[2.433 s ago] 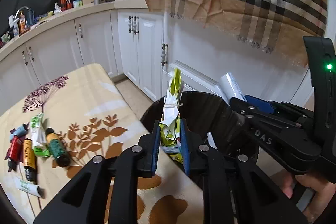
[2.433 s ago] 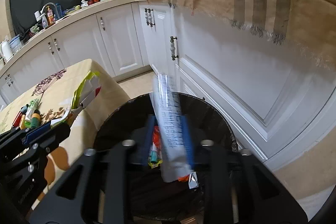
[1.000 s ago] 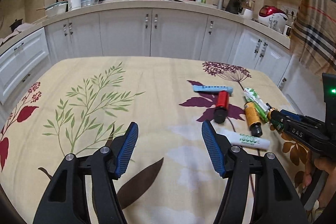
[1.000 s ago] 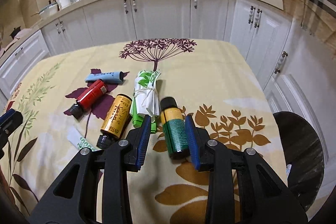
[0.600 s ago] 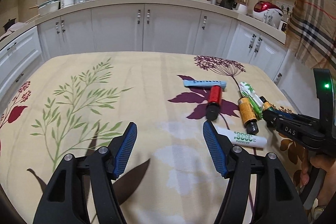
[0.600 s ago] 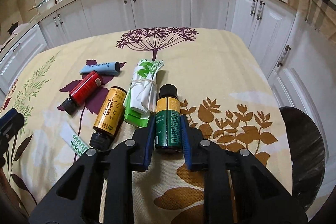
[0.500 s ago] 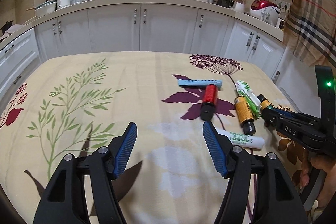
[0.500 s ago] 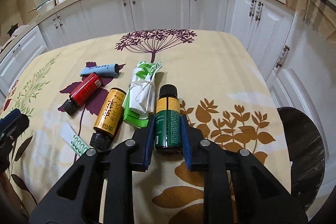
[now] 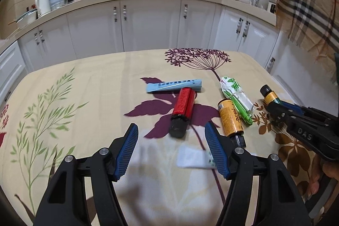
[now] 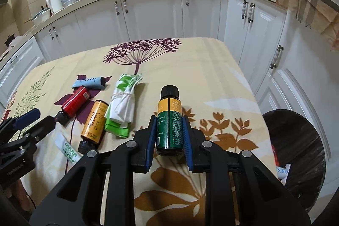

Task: Collect trash
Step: 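Grasp the red cylindrical can with the left tool while the right tool holds the green can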

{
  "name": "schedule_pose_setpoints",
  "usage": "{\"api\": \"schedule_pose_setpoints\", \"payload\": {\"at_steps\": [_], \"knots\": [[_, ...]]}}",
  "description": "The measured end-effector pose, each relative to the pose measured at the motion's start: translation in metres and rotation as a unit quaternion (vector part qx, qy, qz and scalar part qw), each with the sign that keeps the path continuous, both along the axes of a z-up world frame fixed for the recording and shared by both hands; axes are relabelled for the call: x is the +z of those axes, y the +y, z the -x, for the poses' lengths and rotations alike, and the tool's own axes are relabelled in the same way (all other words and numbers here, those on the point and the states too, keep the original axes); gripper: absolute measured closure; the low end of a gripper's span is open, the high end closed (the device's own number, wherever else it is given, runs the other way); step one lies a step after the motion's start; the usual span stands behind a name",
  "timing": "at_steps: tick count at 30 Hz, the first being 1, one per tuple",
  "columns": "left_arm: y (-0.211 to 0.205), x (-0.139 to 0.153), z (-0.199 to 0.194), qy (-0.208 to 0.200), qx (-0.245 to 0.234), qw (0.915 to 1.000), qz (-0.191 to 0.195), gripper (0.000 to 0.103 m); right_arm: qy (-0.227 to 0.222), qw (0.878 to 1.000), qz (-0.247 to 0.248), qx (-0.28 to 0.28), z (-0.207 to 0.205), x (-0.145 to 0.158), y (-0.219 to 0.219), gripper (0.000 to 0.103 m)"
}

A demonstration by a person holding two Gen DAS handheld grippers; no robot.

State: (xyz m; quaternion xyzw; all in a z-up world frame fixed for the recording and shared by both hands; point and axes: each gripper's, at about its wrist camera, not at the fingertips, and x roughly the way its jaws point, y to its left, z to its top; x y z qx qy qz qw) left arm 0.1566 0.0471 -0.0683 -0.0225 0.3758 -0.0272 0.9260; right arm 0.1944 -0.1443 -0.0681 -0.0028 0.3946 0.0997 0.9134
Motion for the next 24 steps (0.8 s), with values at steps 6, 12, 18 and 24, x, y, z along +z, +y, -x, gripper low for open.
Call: {"api": "schedule_pose_setpoints", "payload": {"at_steps": [6,12,18,24], "knots": [[-0.008,-0.007,-0.021,0.019,-0.008,0.9998,-0.007,0.041,0.005,1.000,-0.002,-0.006,-0.011,-0.003,-0.007,0.080],[-0.013,-0.014,-0.034,0.043,-0.021,0.9987,-0.016,0.058,0.001,1.000,-0.004,-0.007,-0.018,0.000,-0.010,0.080],[-0.016,-0.016,-0.037,0.050,-0.031,0.9980,-0.022,0.078,0.000,1.000,-0.005,-0.007,-0.019,0.000,-0.011,0.080],[-0.019,-0.014,-0.036,0.046,-0.033,0.9980,-0.029,0.078,0.002,1.000,-0.007,-0.010,-0.016,-0.001,-0.013,0.080]]}}
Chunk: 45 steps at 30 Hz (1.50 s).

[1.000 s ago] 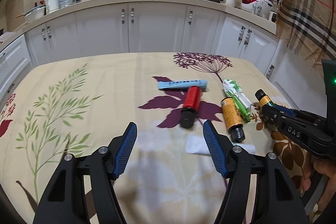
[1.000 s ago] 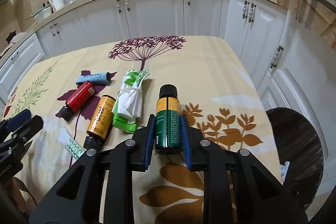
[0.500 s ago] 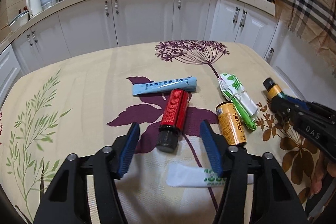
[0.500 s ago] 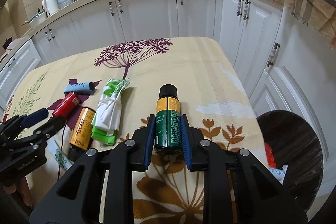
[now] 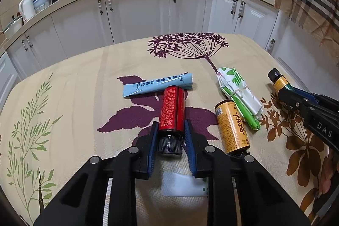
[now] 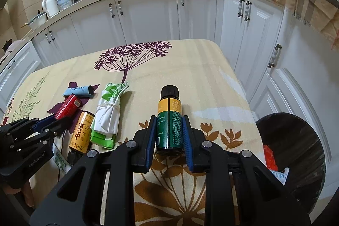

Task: Collect trash
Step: 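Grasp the red cylindrical can with the left tool while the right tool holds the green can, then carry both cans over the black bin and open both tools to drop them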

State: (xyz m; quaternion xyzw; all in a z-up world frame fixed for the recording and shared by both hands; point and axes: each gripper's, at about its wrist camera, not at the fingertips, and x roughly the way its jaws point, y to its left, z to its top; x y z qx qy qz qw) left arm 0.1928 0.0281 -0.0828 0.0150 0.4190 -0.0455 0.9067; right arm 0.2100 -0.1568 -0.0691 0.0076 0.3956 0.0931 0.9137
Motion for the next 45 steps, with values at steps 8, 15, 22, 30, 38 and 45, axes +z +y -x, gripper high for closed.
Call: {"api": "schedule_pose_setpoints", "payload": {"at_steps": [8,15,22,30,38,45], "knots": [[0.000,0.007,0.015,-0.019,0.003,0.9998,0.000,0.078,0.000,1.000,-0.004,-0.009,0.017,0.000,-0.006,0.080],[0.004,0.019,0.043,-0.039,0.007,0.9991,0.011,0.078,-0.005,1.000,-0.006,-0.015,0.046,0.003,-0.011,0.080],[-0.005,0.031,0.075,-0.061,-0.002,0.9980,0.014,0.078,-0.016,1.000,-0.007,-0.020,0.079,0.012,-0.018,0.080],[-0.033,0.047,0.103,-0.091,-0.028,0.9951,0.025,0.078,-0.038,0.998,0.001,-0.043,0.114,0.024,-0.042,0.080],[-0.084,0.057,0.113,-0.116,-0.079,0.9896,0.032,0.078,-0.053,0.995,0.004,-0.087,0.133,0.032,-0.085,0.080],[-0.135,0.056,0.106,-0.122,-0.123,0.9841,0.040,0.078,-0.057,0.990,0.008,-0.131,0.137,0.031,-0.129,0.080]]}}
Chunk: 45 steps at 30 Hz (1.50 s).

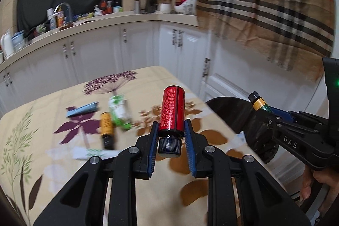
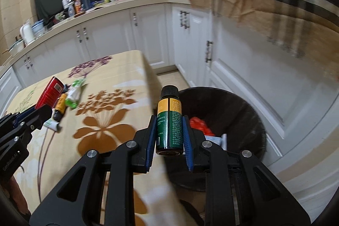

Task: Collect trash
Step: 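Carry both cans over the black bin and open both tools to drop them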

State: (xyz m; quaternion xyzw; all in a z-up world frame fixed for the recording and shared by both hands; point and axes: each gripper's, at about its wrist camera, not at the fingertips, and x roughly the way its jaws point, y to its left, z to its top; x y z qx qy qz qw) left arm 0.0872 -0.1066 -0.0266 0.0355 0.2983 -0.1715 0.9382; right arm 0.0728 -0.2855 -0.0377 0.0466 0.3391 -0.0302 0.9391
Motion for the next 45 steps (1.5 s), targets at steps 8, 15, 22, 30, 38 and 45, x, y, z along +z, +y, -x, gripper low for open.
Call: {"api": "schedule_pose_setpoints", "payload": {"at_steps": [8,15,22,30,38,45], "knots": [[-0.047,-0.005,-0.016,0.002,-0.032,0.9995,-0.002,0.078,0.000,0.999,0.012,-0.037,-0.005,-0.005,-0.039,0.080],[-0.083,-0.014,-0.031,0.015,-0.057,0.9982,-0.009,0.078,0.005,0.998,0.008,-0.054,-0.018,-0.012,-0.064,0.080],[-0.108,-0.023,-0.047,0.026,-0.068,0.9973,-0.013,0.078,0.007,0.998,0.007,-0.063,-0.029,-0.017,-0.079,0.080],[-0.126,-0.031,-0.060,0.035,-0.071,0.9967,-0.021,0.078,0.008,0.997,0.002,-0.072,-0.040,-0.021,-0.092,0.080],[-0.133,-0.037,-0.070,0.044,-0.065,0.9964,-0.033,0.077,0.013,0.997,0.003,-0.077,-0.047,-0.027,-0.097,0.079],[-0.131,-0.038,-0.073,0.050,-0.060,0.9965,-0.030,0.066,0.016,0.997,0.002,-0.079,-0.051,-0.029,-0.099,0.078]]}}
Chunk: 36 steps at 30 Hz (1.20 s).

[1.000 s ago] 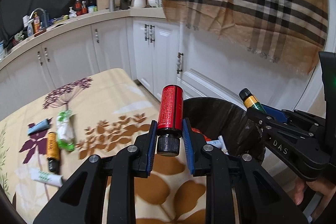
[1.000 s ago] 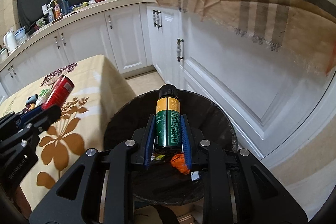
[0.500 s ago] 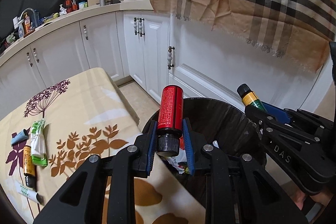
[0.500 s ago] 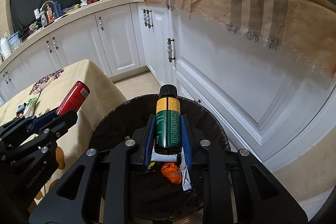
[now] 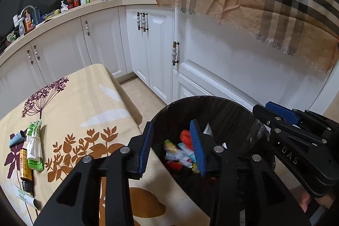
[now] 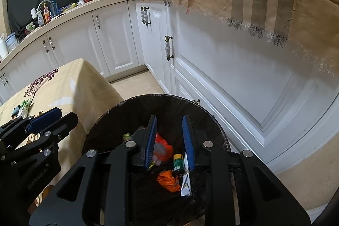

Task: Collect trash
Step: 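Carry both cans over the black bin and open both tools to drop them, then move both open tools back over the table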

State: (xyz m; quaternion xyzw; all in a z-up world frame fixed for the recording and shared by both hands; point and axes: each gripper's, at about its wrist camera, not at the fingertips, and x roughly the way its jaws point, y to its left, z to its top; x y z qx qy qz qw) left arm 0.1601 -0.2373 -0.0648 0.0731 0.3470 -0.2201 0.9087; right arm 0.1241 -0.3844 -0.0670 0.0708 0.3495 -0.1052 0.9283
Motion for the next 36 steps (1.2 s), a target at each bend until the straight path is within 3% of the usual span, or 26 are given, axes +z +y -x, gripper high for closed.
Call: {"api": "schedule_pose_setpoints", "payload": {"at_steps": [6,9,12,22,29,36], "knots": [[0.009,0.004,0.003,-0.004,0.006,1.0000,0.002,0.057,-0.003,1.000,0.000,-0.001,0.001,0.002,0.003,0.076],[0.016,0.007,0.005,-0.007,0.011,0.9999,0.004,0.053,-0.006,1.000,0.002,0.000,0.003,0.005,0.006,0.068],[0.027,0.012,0.009,-0.013,0.020,0.9997,0.009,0.045,-0.010,1.000,0.000,0.006,0.007,0.009,0.014,0.068],[0.101,0.019,0.033,-0.021,0.074,0.9970,0.006,0.035,-0.015,0.998,-0.006,0.062,0.003,0.019,0.072,0.065],[0.180,0.021,0.043,-0.024,0.152,0.9881,-0.003,0.035,-0.009,0.992,-0.010,0.129,-0.011,0.019,0.140,0.065],[0.261,0.021,0.053,-0.025,0.230,0.9728,-0.010,0.034,-0.001,0.982,-0.009,0.190,-0.033,0.019,0.213,0.065]]}}
